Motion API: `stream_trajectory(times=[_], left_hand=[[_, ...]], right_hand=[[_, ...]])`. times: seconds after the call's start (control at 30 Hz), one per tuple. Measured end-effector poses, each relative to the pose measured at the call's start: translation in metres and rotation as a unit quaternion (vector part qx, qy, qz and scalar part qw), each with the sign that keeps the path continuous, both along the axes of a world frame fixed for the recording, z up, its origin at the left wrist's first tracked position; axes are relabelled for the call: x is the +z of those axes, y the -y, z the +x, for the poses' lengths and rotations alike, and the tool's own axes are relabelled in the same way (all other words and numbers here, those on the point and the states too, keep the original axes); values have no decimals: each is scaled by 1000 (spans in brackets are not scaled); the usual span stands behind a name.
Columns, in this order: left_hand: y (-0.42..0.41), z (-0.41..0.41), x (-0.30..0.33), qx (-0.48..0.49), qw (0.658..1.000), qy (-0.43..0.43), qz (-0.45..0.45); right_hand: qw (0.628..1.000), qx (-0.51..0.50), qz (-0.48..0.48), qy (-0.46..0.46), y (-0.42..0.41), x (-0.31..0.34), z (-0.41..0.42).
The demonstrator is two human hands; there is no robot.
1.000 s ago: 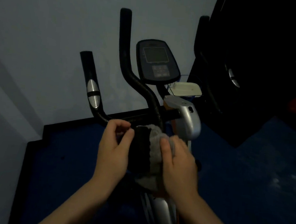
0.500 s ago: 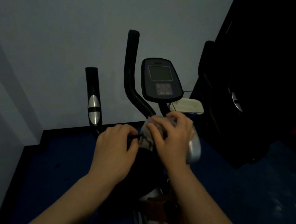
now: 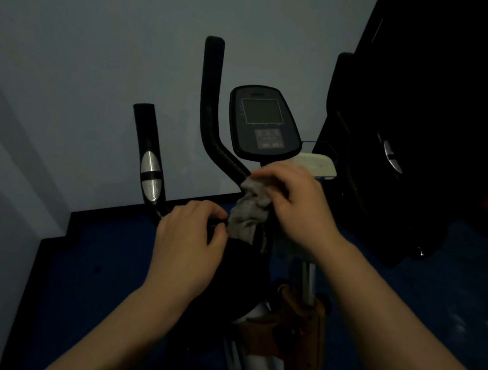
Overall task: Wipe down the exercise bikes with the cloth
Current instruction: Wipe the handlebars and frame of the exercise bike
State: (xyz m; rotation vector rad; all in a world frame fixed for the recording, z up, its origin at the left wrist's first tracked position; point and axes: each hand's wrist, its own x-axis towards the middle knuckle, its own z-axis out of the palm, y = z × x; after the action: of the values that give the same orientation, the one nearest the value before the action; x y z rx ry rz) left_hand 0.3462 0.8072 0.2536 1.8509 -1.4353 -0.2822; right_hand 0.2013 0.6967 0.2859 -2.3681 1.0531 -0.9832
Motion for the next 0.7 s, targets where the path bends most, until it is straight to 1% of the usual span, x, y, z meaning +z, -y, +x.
stream_trajectory(times=[0.03,0.13,0.27,0.37,0.47,0.53,0.6,0.7], left_hand=[[0,0,0,0,1000,-6,0],[-2,0,0,0,1000,-9,-2],[-3,-2,2,-4,1000,-14,-3],[-5,-3,2,2,1000,-25,-11],[-6,-3,2,3,999,-25,-21],[-5,-2,2,-1,999,-20,-27],[-3,-3,2,-2,999,-21,-27],[-3,-2,1,2,999,-27,-22]], right_hand=[[1000,0,21,7,-1,-5,6],[995,-42,58,71,-13,-32,20],[993,-81,2,86,-17,-47,27],[990,-90,-45,96,-34,-59,11],[991,-68,-13,112,-65,-70,-22],[996,-29,14,87,-61,-63,-36],[997,-23,22,73,-41,-49,-31],[994,-39,52,92,-29,-45,-3]])
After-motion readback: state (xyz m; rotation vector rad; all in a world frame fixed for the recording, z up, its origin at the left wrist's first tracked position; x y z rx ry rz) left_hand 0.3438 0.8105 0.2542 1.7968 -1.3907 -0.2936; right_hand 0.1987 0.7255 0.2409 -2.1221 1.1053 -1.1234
